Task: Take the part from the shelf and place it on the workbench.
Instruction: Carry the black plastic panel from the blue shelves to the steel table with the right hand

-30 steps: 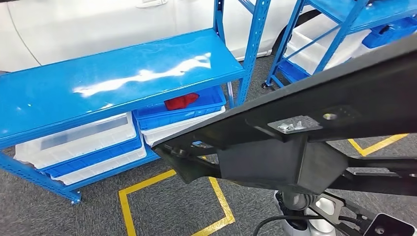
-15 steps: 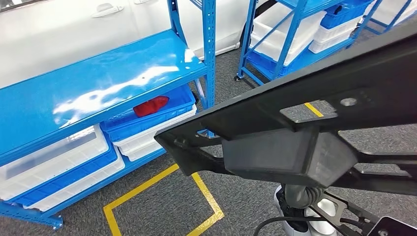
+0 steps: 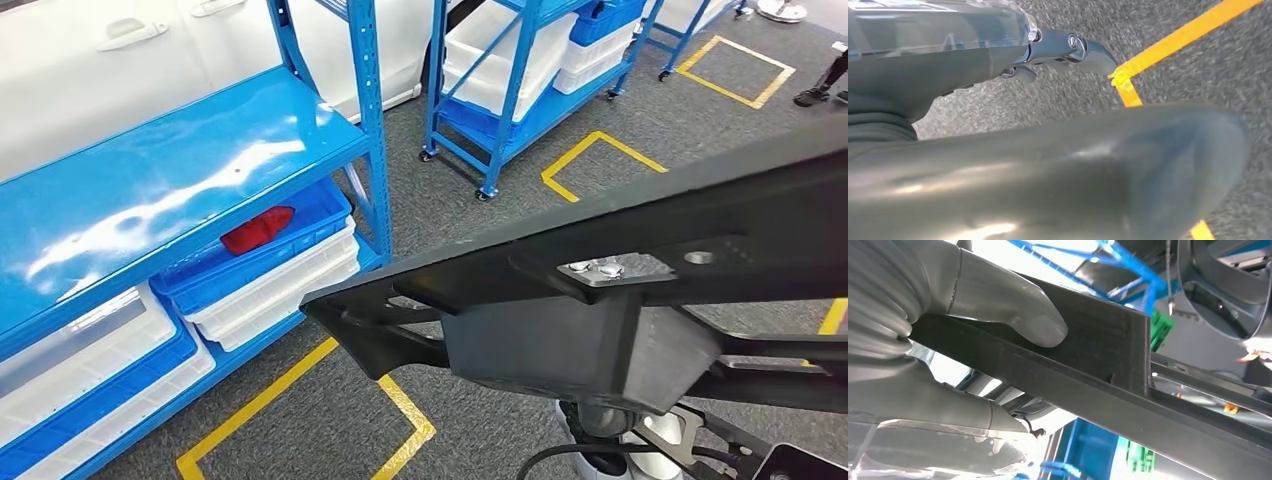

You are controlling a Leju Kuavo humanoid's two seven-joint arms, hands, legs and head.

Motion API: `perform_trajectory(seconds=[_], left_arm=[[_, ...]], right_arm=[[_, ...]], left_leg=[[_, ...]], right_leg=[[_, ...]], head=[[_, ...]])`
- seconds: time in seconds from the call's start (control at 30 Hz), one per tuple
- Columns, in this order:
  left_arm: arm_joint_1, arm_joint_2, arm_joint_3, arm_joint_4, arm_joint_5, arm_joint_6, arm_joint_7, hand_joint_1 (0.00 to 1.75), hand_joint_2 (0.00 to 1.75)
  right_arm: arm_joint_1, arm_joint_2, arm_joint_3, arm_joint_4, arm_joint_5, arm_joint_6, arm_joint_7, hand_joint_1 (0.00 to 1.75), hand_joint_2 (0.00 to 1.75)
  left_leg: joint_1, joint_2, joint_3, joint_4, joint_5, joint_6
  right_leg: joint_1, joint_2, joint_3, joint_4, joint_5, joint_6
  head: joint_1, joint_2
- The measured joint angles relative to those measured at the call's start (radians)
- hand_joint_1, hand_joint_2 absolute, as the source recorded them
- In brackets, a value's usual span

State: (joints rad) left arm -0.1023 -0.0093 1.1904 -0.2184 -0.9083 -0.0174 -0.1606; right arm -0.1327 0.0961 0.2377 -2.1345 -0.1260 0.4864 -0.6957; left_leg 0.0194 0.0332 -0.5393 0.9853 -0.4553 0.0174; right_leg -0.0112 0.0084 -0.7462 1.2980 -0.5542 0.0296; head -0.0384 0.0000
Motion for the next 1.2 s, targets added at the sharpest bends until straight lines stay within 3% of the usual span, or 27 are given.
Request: perform_trajectory(seconds=[0.03, 0.1, 0.17, 0.2, 0.27, 0.3, 0.37, 0.43, 0.5, 0.53, 0.57, 0.63, 0.67, 0.73, 0.8, 0.87, 0.93, 1.0, 1.03, 1.07, 1.1, 1.17, 1.2], left_arm=[[0.0, -0.003, -0.002, 0.0, -0.004, 0.004, 0.007, 0.0, 0.0], [-0.001, -0.01, -0.009, 0.0, -0.011, 0.009, 0.018, 0.0, 0.0], [-0.002, -0.016, -0.015, 0.0, -0.016, 0.012, 0.025, 0.0, 0.0], [-0.002, -0.019, -0.017, 0.0, -0.017, 0.014, 0.027, 0.0, 0.0], [-0.002, -0.023, -0.021, 0.0, -0.019, 0.017, 0.029, 0.0, 0.0], [-0.004, -0.025, -0.021, 0.0, -0.019, 0.018, 0.029, 0.0, 0.0], [-0.005, -0.028, -0.022, 0.0, -0.016, 0.018, 0.027, 0.0, 0.0], [-0.001, -0.03, -0.022, 0.0, -0.014, 0.017, 0.026, 0.0, 0.0], [0.004, -0.031, -0.022, 0.0, -0.013, 0.018, 0.026, 0.0, 0.0], [0.005, -0.031, -0.022, 0.0, -0.013, 0.018, 0.026, 0.0, 0.0], [0.006, -0.031, -0.022, 0.0, -0.013, 0.018, 0.026, 0.0, 0.0], [0.006, -0.031, -0.022, 0.0, -0.013, 0.018, 0.026, 0.0, 0.0], [0.006, -0.031, -0.022, 0.0, -0.013, 0.018, 0.026, 0.0, 0.0], [0.006, -0.031, -0.022, 0.0, -0.013, 0.018, 0.026, 0.0, 0.0], [0.002, -0.032, -0.022, 0.0, -0.012, 0.017, 0.026, 0.0, 0.0], [-0.001, -0.035, -0.022, 0.0, -0.008, 0.017, 0.024, 0.0, 0.0], [0.0, -0.036, -0.021, 0.0, -0.006, 0.017, 0.022, 0.0, 0.0], [0.002, -0.036, -0.021, 0.0, -0.009, 0.019, 0.021, 0.0, 0.0], [0.001, -0.036, -0.021, 0.0, -0.01, 0.02, 0.022, 0.0, 0.0], [0.0, -0.036, -0.021, 0.0, -0.013, 0.022, 0.023, 0.0, 0.0], [-0.002, -0.036, -0.021, 0.0, -0.015, 0.024, 0.026, 0.0, 0.0], [-0.004, -0.035, -0.021, 0.0, -0.018, 0.03, 0.032, 0.0, 0.0], [-0.005, -0.034, -0.021, 0.0, -0.02, 0.032, 0.034, 0.0, 0.0]], right_arm=[[0.004, 0.0, 0.0, 0.0, 0.0, -0.003, 0.0, 1.75, 1.75], [0.009, 0.0, 0.0, 0.0, 0.0, -0.005, 0.0, 1.75, 1.75], [0.011, 0.0, 0.001, 0.0, 0.0, -0.005, 0.0, 1.75, 1.75], [0.012, 0.0, 0.001, 0.0, 0.0, -0.005, 0.0, 1.75, 1.75], [0.015, 0.0, 0.002, 0.0, 0.002, -0.005, 0.0, 1.75, 1.75], [0.016, 0.0, 0.003, 0.0, 0.004, -0.004, 0.0, 1.75, 1.75], [0.019, 0.0, 0.005, 0.0, 0.006, -0.003, 0.0, 1.75, 1.75], [0.02, 0.0, 0.009, 0.0, 0.007, -0.002, 0.0, 1.75, 1.75], [0.024, 0.0, 0.011, 0.001, 0.009, -0.002, 0.0, 1.75, 1.75], [0.025, 0.0, 0.011, 0.001, 0.01, -0.002, 0.0, 1.75, 1.75], [0.027, 0.0, 0.011, 0.001, 0.01, -0.002, 0.0, 1.75, 1.75], [0.027, 0.0, 0.011, 0.001, 0.011, -0.002, 0.0, 1.75, 1.75], [0.027, 0.0, 0.012, 0.001, 0.011, -0.002, 0.0, 1.75, 1.75], [0.028, 0.0, 0.013, 0.001, 0.012, -0.002, 0.0, 1.75, 1.75], [0.029, 0.0, 0.013, 0.001, 0.012, 0.001, 0.0, 1.75, 1.75], [0.026, -0.001, 0.013, 0.001, 0.011, 0.011, 0.0, 1.75, 1.75], [0.019, -0.001, 0.013, 0.001, 0.01, 0.023, 0.0, 1.75, 1.75], [0.014, -0.001, 0.013, 0.004, 0.008, 0.031, 0.0, 1.75, 1.75], [0.012, -0.001, 0.013, 0.006, 0.005, 0.033, 0.0, 1.75, 1.75], [0.011, -0.001, 0.013, 0.007, 0.0, 0.033, 0.0, 1.75, 1.75], [0.01, -0.001, 0.013, 0.008, -0.005, 0.033, 0.0, 1.75, 1.75], [0.006, 0.0, 0.013, 0.009, -0.014, 0.033, 0.0, 1.75, 1.75], [0.003, 0.001, 0.013, 0.009, -0.018, 0.033, 0.0, 1.75, 1.75]], left_leg=[[0.0, 0.013, 0.0, 0.001, -0.001, -0.001], [-0.001, 0.035, 0.005, 0.002, -0.006, -0.006], [-0.006, 0.052, 0.011, 0.004, -0.013, -0.015], [-0.008, 0.061, 0.013, 0.004, -0.016, -0.02], [-0.01, 0.082, 0.02, 0.002, -0.02, -0.031], [-0.009, 0.08, 0.022, 0.004, -0.025, -0.037], [-0.004, 0.04, 0.007, 0.049, -0.06, -0.045], [-0.001, -0.012, -0.052, 0.178, -0.128, -0.05], [-0.001, -0.024, -0.111, 0.294, -0.165, -0.052], [-0.001, -0.026, -0.12, 0.303, -0.154, -0.052], [0.0, -0.029, -0.108, 0.269, -0.123, -0.05], [0.001, -0.062, -0.05, 0.128, -0.044, -0.044], [0.002, -0.083, -0.025, 0.067, -0.02, -0.041], [0.0, -0.106, -0.006, 0.02, -0.012, -0.034], [-0.001, -0.088, -0.004, 0.014, -0.009, -0.023], [0.0, -0.064, 0.0, 0.005, -0.002, -0.008], [-0.002, -0.038, 0.001, 0.002, -0.001, 0.001], [-0.007, -0.009, 0.001, 0.002, -0.003, 0.004], [-0.008, 0.004, 0.001, 0.002, -0.004, 0.004], [-0.009, 0.016, 0.003, 0.003, -0.006, 0.003], [-0.009, 0.027, 0.005, 0.003, -0.008, 0.001], [-0.012, 0.045, 0.012, 0.004, -0.015, -0.006], [-0.014, 0.053, 0.014, 0.004, -0.017, -0.011]], right_leg=[[-0.002, -0.004, 0.004, -0.006, 0.014, 0.001], [-0.001, -0.029, 0.07, -0.127, 0.077, -0.002], [0.008, -0.073, 0.138, -0.255, 0.116, -0.017], [0.013, -0.085, 0.151, -0.283, 0.12, -0.024], [0.017, -0.068, 0.151, -0.292, 0.12, -0.037], [0.015, -0.056, 0.152, -0.295, 0.122, -0.043], [0.009, -0.034, 0.155, -0.302, 0.128, -0.056], [0.007, -0.01, 0.155, -0.304, 0.13, -0.063], [0.009, 0.019, 0.154, -0.303, 0.13, -0.065], [0.01, 0.034, 0.155, -0.302, 0.13, -0.065], [0.01, 0.048, 0.157, -0.301, 0.129, -0.064], [0.01, 0.075, 0.159, -0.295, 0.126, -0.059], [0.009, 0.087, 0.158, -0.292, 0.125, -0.055], [0.006, 0.108, 0.151, -0.288, 0.126, -0.042], [0.002, 0.119, 0.144, -0.288, 0.129, -0.028], [0.005, 0.077, 0.124, -0.252, 0.105, -0.017], [0.005, 0.018, 0.067, -0.138, 0.045, -0.009], [-0.001, 0.001, 0.006, -0.015, 0.0, -0.002], [-0.002, -0.002, -0.003, 0.003, 0.003, 0.0], [-0.003, -0.006, 0.009, -0.021, 0.025, 0.0], [-0.003, -0.015, 0.042, -0.082, 0.058, -0.002], [0.004, -0.056, 0.118, -0.224, 0.108, -0.014], [0.009, -0.07, 0.14, -0.267, 0.119, -0.022]], head=[[0.0, 0.0], [0.0, 0.0], [0.0, 0.0], [0.0, 0.0], [0.0, 0.0], [0.0, 0.0], [0.0, 0.0], [0.0, 0.0], [0.0, 0.0], [0.0, 0.0], [0.0, 0.0], [0.0, 0.0], [0.0, 0.0], [0.0, 0.0], [0.0, 0.0], [0.0, 0.0], [0.0, 0.0], [0.0, 0.0], [0.0, 0.0], [0.0, 0.0], [0.0, 0.0], [0.0, 0.0], [0.0, 0.0]])
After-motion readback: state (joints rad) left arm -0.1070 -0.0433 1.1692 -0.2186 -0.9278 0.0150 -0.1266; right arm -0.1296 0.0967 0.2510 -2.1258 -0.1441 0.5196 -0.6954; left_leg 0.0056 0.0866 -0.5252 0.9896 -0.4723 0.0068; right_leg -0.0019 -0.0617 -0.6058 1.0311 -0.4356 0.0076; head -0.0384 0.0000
